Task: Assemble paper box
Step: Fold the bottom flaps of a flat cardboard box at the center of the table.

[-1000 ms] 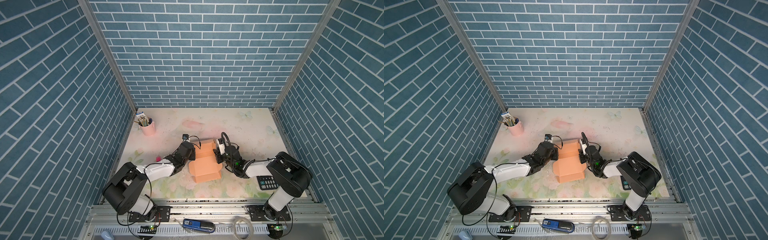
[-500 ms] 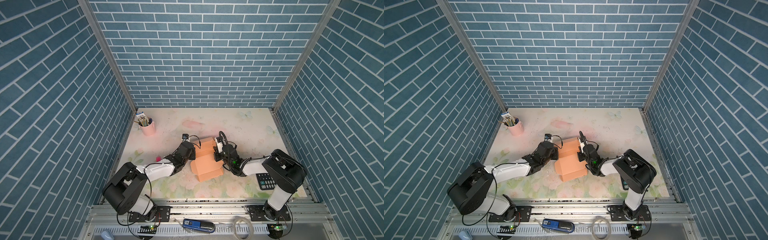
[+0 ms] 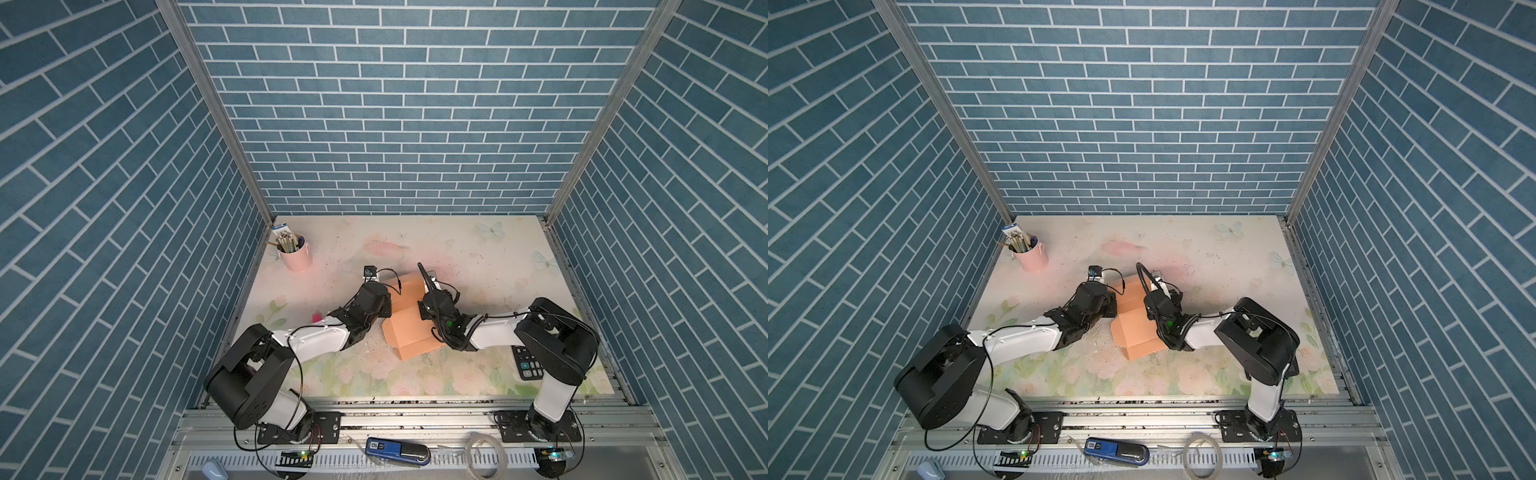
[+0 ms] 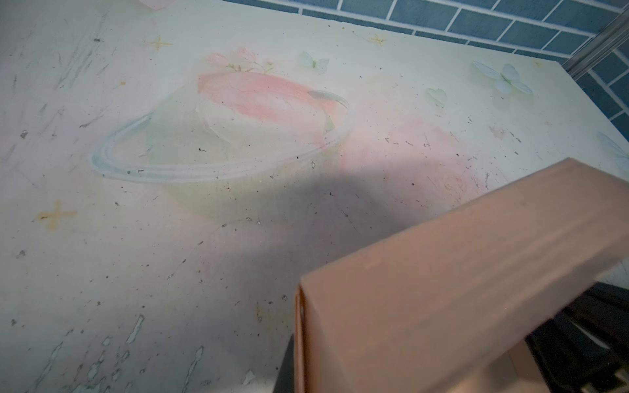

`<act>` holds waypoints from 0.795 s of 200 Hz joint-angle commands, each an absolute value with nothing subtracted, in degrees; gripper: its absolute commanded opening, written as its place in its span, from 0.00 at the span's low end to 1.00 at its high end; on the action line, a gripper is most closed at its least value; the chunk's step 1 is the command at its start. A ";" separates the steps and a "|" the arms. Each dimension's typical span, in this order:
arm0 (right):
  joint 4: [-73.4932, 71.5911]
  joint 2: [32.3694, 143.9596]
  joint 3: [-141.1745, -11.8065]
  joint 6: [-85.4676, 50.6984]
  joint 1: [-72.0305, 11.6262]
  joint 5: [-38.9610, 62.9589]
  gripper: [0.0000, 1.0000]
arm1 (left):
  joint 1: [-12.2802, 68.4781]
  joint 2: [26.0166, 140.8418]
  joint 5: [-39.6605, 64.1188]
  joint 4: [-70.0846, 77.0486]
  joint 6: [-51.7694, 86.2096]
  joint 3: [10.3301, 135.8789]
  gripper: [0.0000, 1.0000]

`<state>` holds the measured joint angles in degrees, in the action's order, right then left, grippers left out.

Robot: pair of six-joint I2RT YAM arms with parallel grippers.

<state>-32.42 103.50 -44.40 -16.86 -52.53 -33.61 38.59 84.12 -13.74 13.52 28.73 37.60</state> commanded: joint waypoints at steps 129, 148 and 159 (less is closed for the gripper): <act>-31.98 100.09 -40.44 -20.75 -53.13 -34.38 0.32 | 38.58 83.52 -13.14 9.70 28.65 39.20 0.00; -33.35 95.52 -36.77 -20.34 -53.08 -31.16 0.42 | 38.58 83.76 -13.02 8.43 28.64 39.73 0.00; -32.63 92.35 -35.06 -20.06 -53.10 -30.18 0.45 | 38.58 83.94 -13.01 7.40 28.56 39.73 0.00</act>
<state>-31.38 98.72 -38.06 -20.64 -53.56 -33.67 38.76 84.12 -12.36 10.13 28.73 38.26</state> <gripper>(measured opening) 0.424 0.084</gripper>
